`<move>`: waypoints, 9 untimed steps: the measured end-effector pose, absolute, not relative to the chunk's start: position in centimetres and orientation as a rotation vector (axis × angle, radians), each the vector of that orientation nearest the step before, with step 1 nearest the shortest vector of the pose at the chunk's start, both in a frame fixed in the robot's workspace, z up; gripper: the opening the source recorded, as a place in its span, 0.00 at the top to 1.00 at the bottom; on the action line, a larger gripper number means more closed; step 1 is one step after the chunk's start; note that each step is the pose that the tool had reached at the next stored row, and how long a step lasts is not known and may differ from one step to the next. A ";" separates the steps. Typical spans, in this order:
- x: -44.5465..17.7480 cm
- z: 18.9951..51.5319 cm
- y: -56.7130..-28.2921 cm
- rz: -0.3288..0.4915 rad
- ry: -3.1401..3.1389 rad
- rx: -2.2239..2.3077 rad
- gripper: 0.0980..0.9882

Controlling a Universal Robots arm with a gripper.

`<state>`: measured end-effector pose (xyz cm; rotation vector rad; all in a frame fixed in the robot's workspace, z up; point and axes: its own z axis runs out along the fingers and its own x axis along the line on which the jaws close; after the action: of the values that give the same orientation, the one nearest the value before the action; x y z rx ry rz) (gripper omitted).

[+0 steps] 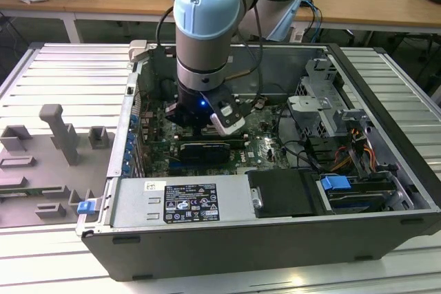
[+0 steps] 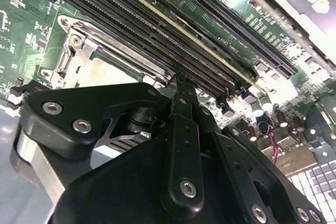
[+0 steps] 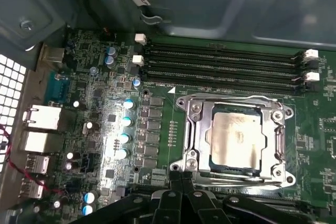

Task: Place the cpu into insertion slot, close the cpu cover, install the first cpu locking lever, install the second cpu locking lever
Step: 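Install the second cpu locking lever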

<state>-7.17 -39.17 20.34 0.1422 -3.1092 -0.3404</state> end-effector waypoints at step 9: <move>-7.4 19.6 -39.1 -0.399 -3.103 0.150 0.99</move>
<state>-7.36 -39.13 19.60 0.1497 -3.1029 -0.3992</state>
